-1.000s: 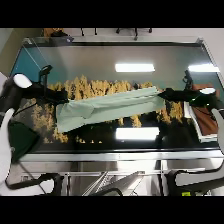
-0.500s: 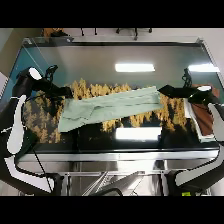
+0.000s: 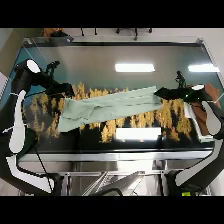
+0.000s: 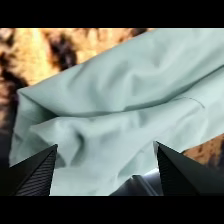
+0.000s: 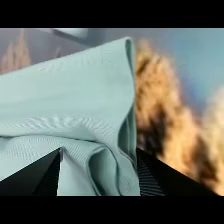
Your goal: Fold the shirts.
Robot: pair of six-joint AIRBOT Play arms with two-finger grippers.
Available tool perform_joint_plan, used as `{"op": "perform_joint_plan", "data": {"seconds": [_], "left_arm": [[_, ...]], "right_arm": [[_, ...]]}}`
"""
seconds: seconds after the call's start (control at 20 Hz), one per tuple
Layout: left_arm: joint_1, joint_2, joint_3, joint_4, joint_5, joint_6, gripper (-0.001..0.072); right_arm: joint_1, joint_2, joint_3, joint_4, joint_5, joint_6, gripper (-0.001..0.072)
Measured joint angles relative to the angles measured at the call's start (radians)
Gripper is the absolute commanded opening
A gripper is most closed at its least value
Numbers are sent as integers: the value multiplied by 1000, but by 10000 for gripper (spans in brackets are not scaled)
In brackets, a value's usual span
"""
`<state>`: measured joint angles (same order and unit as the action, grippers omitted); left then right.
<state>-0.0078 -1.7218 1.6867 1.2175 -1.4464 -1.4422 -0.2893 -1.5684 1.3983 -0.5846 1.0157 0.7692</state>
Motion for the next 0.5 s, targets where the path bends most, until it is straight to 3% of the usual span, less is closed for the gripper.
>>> {"op": "perform_joint_plan", "data": {"seconds": [0.05,0.1,0.2,0.25,0.4,0.45,0.5], "left_arm": [[-8,0,1,-10,-6,-2,665],[-18,0,2,-18,-10,-2,665],[-42,0,3,-27,-10,-6,664],[-57,0,3,-32,-12,-6,599],[-114,0,2,-40,17,-10,80],[-138,0,-4,-40,38,-13,22],[-167,0,-16,-41,72,-13,22]], "right_arm": [[12,-8,1,-1,1,0,271],[23,-14,2,-6,7,-2,55],[39,-21,9,-19,15,-5,17],[43,-21,17,-26,21,-6,16],[40,9,39,-46,68,19,16],[33,31,43,-58,88,38,15],[24,57,47,-88,113,65,15]]}}
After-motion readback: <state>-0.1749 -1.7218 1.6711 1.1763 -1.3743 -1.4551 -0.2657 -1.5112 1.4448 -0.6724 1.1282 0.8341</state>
